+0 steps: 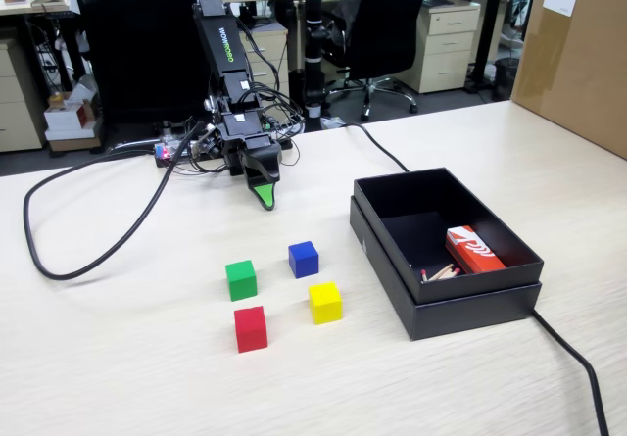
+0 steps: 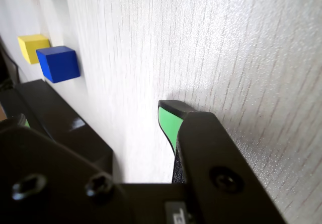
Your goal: Put the green cube on top of the red cube
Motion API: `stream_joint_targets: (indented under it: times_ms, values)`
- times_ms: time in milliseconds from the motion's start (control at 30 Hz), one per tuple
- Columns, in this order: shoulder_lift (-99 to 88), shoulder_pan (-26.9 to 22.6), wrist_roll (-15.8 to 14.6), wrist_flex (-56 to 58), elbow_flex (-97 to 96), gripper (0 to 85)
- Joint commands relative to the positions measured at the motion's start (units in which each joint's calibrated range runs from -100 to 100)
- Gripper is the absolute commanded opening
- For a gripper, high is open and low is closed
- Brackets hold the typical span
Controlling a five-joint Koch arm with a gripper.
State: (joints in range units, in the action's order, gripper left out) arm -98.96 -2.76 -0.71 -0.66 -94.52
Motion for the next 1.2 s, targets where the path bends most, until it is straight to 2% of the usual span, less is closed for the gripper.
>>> stream_joint_targets:
  times_ms: [0,900,967,1167]
  values:
    - [0.23,0.00,0.00,1.13,-1.40,50.0]
    - [0.34,0.20,-0.05,1.48,-0.67,49.3]
    - [0.34,0.54,-0.10,3.73,1.05,48.3]
    - [0.57,1.71,-0.68,20.92,14.47,47.7]
